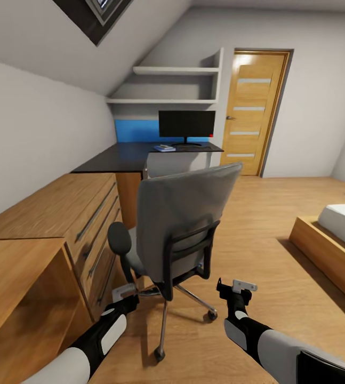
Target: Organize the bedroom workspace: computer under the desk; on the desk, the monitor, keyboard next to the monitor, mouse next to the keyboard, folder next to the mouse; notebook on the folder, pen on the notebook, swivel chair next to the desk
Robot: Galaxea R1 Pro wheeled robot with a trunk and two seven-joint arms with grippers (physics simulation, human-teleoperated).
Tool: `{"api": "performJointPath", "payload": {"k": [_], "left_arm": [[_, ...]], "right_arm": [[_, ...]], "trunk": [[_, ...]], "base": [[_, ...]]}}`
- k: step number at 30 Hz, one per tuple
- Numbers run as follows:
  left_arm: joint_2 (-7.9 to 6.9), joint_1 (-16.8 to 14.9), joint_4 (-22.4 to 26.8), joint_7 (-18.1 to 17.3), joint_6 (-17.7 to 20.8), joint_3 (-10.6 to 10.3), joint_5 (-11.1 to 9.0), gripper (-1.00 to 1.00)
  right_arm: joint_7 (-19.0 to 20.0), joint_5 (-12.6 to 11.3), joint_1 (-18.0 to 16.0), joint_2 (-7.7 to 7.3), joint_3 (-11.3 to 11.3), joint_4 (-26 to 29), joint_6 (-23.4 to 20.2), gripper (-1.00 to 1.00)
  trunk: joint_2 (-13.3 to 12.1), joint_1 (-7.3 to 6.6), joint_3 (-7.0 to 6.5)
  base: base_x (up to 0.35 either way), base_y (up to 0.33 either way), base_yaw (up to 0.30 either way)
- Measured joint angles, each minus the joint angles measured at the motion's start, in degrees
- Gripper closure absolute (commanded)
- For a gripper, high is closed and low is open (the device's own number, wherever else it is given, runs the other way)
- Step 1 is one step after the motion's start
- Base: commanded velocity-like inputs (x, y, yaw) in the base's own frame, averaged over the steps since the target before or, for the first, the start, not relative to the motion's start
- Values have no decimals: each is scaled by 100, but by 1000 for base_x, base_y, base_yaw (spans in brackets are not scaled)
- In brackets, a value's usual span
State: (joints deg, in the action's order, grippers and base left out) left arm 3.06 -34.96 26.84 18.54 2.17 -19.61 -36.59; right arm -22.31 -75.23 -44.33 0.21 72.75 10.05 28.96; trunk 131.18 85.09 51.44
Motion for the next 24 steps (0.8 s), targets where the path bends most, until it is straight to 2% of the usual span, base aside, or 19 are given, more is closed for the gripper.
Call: {"api": "performJointPath", "payload": {"k": [7,18,24], "left_arm": [[-6,1,1,1,0,0,2,-100],[-9,1,0,-3,1,-7,15,-100],[-13,1,-11,-2,1,-8,17,-100]], "right_arm": [[4,0,0,11,12,0,-1,-100],[7,-1,-1,7,12,-1,-1,-100],[6,4,-1,7,13,-2,-1,-100]], "trunk": [[0,0,0],[0,0,0],[0,-2,0]], "base": [[0,0,-157],[4,-2,-21],[158,-102,-2]]}}
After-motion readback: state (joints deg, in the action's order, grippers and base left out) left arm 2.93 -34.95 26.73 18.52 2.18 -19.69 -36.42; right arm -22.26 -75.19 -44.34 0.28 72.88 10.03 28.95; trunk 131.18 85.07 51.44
